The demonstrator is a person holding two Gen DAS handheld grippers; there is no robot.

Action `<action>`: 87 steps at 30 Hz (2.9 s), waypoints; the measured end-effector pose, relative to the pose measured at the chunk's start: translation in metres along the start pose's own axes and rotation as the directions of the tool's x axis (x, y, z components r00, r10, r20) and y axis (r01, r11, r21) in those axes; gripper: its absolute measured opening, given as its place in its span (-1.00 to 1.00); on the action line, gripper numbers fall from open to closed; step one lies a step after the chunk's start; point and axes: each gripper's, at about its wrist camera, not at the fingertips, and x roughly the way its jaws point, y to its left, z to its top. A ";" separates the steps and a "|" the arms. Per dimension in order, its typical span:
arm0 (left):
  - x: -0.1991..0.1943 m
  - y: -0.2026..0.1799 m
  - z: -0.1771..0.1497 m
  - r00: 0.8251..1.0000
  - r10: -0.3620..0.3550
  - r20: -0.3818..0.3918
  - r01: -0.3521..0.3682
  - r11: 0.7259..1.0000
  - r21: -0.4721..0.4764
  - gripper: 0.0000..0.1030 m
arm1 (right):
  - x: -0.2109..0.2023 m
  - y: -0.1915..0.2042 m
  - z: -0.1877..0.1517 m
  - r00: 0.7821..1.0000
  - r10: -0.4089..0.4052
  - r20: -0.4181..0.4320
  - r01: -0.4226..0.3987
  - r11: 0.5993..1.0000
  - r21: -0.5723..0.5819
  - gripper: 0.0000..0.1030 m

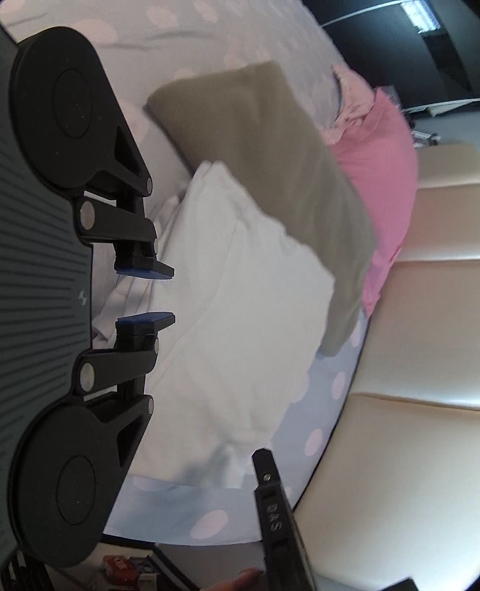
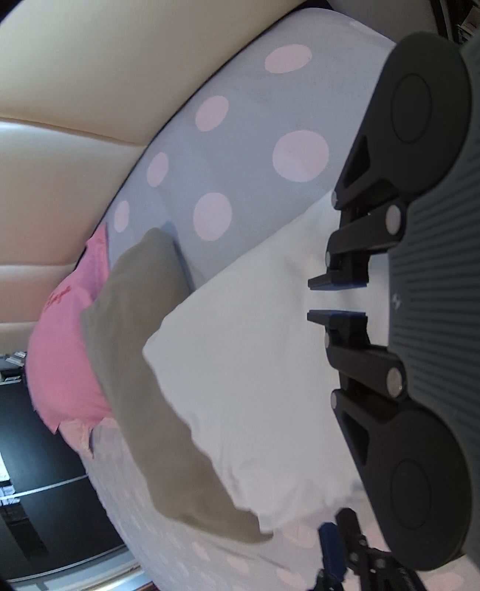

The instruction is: Fold clothes

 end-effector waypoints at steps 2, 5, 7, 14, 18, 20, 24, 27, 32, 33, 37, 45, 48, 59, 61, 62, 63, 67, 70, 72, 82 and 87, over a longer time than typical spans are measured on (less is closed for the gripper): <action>-0.020 -0.003 0.001 0.997 0.071 0.035 -0.071 0.997 0.020 -0.64 | -0.022 0.011 -0.002 0.999 0.009 0.031 -0.009 1.000 -0.007 -0.49; -0.047 -0.003 0.001 0.991 0.092 0.093 -0.094 0.995 0.015 -0.39 | -0.052 0.030 -0.004 0.999 0.000 0.051 -0.001 1.000 0.011 -0.13; -0.063 0.001 0.002 0.989 0.091 0.120 -0.090 0.996 -0.016 -0.14 | -0.067 0.042 -0.006 0.999 -0.024 0.039 0.023 0.999 0.032 0.04; -0.099 0.012 -0.003 0.965 0.163 0.205 -0.138 0.982 -0.130 0.17 | -0.114 0.080 -0.036 0.988 -0.111 0.109 0.101 0.991 0.090 0.28; -0.104 0.020 -0.014 0.968 0.160 0.193 -0.133 0.980 -0.146 0.17 | -0.131 0.099 -0.067 0.968 -0.150 0.204 0.126 0.984 0.125 0.29; -0.105 0.021 -0.021 0.971 0.164 0.176 -0.139 0.980 -0.144 0.17 | -0.136 0.107 -0.082 0.955 -0.190 0.226 0.158 0.976 0.151 0.29; -0.104 0.020 -0.040 0.980 0.152 0.127 -0.136 0.983 -0.126 0.18 | -0.141 0.115 -0.110 0.942 -0.243 0.230 0.198 0.959 0.202 0.29; -0.105 0.018 -0.055 0.984 0.137 0.115 -0.122 0.984 -0.127 0.18 | -0.142 0.118 -0.131 0.942 -0.257 0.217 0.207 0.951 0.229 0.32; -0.103 0.010 -0.071 0.986 0.132 0.102 -0.119 0.984 -0.130 0.18 | -0.139 0.120 -0.152 0.950 -0.235 0.203 0.176 0.947 0.269 0.34; -0.103 0.008 -0.073 0.986 0.135 0.098 -0.122 0.984 -0.129 0.18 | -0.139 0.121 -0.154 0.950 -0.236 0.204 0.177 0.947 0.269 0.34; -0.099 0.000 -0.079 0.986 0.143 0.087 -0.132 0.984 -0.119 0.18 | -0.136 0.125 -0.160 0.954 -0.238 0.183 0.178 0.938 0.296 0.35; -0.100 -0.016 -0.082 0.986 0.136 0.101 -0.127 0.987 -0.096 0.18 | -0.140 0.132 -0.164 0.943 -0.251 0.220 0.187 0.943 0.277 0.40; -0.100 -0.020 -0.081 0.986 0.134 0.100 -0.125 0.988 -0.086 0.18 | -0.142 0.131 -0.164 0.942 -0.247 0.227 0.177 0.940 0.291 0.40; -0.097 -0.024 -0.080 0.988 0.138 0.076 -0.132 0.988 -0.074 0.18 | -0.143 0.134 -0.164 0.944 -0.232 0.233 0.166 0.948 0.273 0.41; -0.097 -0.024 -0.080 0.988 0.135 0.074 -0.130 0.989 -0.073 0.18 | -0.144 0.133 -0.165 0.945 -0.227 0.236 0.160 0.949 0.272 0.41; -0.097 -0.024 -0.080 0.988 0.135 0.074 -0.130 0.989 -0.073 0.18 | -0.144 0.133 -0.165 0.945 -0.227 0.236 0.160 0.949 0.272 0.41; -0.097 -0.025 -0.080 0.988 0.136 0.074 -0.130 0.989 -0.073 0.18 | -0.144 0.133 -0.166 0.945 -0.226 0.235 0.159 0.949 0.274 0.41; -0.097 -0.024 -0.081 0.989 0.132 0.068 -0.126 0.988 -0.083 0.18 | -0.144 0.132 -0.166 0.947 -0.222 0.232 0.155 0.949 0.275 0.41; -0.097 -0.023 -0.082 0.990 0.129 0.064 -0.123 0.988 -0.091 0.18 | -0.145 0.134 -0.166 0.948 -0.217 0.234 0.152 0.951 0.268 0.41; -0.098 -0.022 -0.082 0.990 0.127 0.062 -0.120 0.988 -0.097 0.18 | -0.145 0.135 -0.166 0.948 -0.215 0.235 0.151 0.953 0.263 0.41; -0.096 -0.020 -0.083 0.991 0.120 0.054 -0.113 0.987 -0.113 0.18 | -0.143 0.137 -0.166 0.950 -0.214 0.229 0.153 0.955 0.256 0.42; -0.095 -0.019 -0.083 0.991 0.120 0.053 -0.113 0.987 -0.117 0.18 | -0.143 0.139 -0.166 0.949 -0.215 0.229 0.156 0.955 0.251 0.42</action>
